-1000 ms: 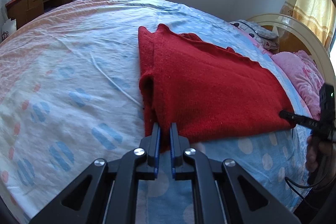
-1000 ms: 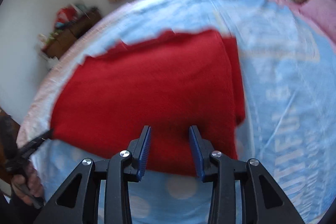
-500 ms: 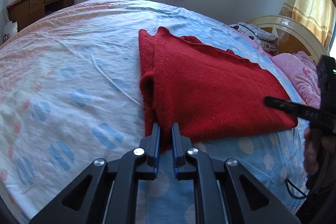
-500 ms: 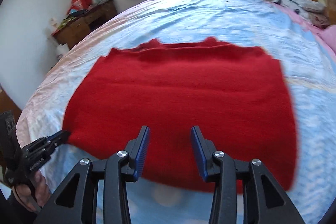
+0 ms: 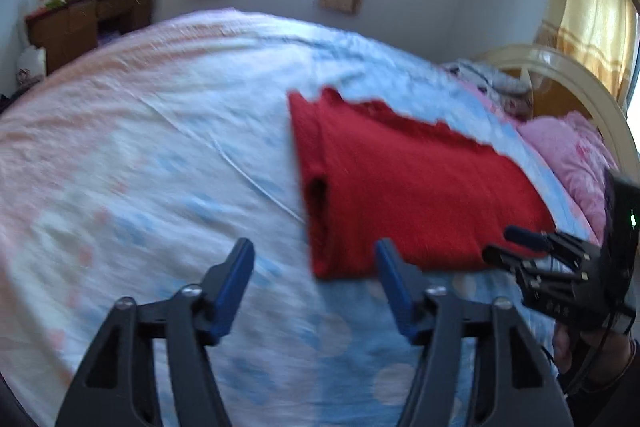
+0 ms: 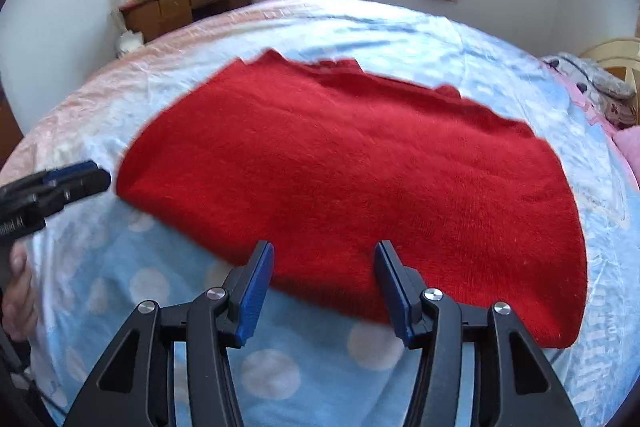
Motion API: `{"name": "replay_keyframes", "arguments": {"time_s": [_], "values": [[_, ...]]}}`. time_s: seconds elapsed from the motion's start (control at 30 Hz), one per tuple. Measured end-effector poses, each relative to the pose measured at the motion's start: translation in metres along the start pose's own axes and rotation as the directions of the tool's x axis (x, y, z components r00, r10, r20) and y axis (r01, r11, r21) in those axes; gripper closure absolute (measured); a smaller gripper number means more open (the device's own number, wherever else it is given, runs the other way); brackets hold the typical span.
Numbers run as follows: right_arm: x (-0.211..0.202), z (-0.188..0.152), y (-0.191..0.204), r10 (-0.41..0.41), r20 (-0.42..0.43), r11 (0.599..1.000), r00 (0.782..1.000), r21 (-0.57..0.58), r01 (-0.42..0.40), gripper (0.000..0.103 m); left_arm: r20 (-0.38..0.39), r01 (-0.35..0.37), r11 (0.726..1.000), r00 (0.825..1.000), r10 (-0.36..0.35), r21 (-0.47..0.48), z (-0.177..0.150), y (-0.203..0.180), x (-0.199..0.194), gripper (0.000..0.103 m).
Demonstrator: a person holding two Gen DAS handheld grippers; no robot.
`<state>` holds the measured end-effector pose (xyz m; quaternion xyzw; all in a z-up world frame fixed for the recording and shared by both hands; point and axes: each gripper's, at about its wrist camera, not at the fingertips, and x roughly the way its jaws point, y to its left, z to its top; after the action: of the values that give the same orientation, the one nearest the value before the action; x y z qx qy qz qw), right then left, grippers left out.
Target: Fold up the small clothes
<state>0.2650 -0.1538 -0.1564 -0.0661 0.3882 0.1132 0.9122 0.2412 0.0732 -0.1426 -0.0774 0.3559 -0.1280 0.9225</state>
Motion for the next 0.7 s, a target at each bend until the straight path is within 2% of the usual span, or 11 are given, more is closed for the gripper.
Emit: {"name": "replay_keyframes", "arguments": {"time_s": [0.07,0.13,0.23,0.33,0.47,0.63,0.7], "values": [[-0.009,0.003,0.013,0.009,0.052,0.999,0.999,-0.043,-0.007,0.049,0.020,-0.012,1.000,1.000,0.012,0.012,0.009,0.010,-0.007,0.025],[-0.018,0.005,0.035,0.028,0.110,0.993,0.994,-0.117,-0.015,0.049,0.032,-0.037,0.999,0.999,0.036,0.013,0.018,0.022,-0.007,0.022],[-0.020,0.005,0.070,0.043,0.171,0.968,0.984,-0.250,0.002,0.049,0.006,-0.038,0.999,0.999,0.038,-0.016,0.027,0.040,0.002,0.022],[-0.013,0.000,0.104,-0.002,0.203,0.921,0.979,-0.381,0.081,0.049,-0.038,0.011,0.996,0.999,-0.015,-0.087,0.036,0.057,0.018,0.022],[-0.002,-0.005,0.136,-0.016,0.216,0.876,0.976,-0.468,0.118,0.049,-0.071,0.073,0.984,0.994,-0.085,-0.165,0.045,0.068,0.037,0.021],[0.016,-0.001,0.162,-0.071,0.247,0.833,0.967,-0.518,0.193,0.049,-0.117,0.201,0.957,0.966,-0.228,-0.209,0.058,0.062,0.066,0.021],[0.024,0.002,0.167,-0.077,0.233,0.828,0.969,-0.527,0.192,0.049,-0.137,0.234,0.948,0.954,-0.267,-0.217,0.065,0.058,0.079,0.021]]}}
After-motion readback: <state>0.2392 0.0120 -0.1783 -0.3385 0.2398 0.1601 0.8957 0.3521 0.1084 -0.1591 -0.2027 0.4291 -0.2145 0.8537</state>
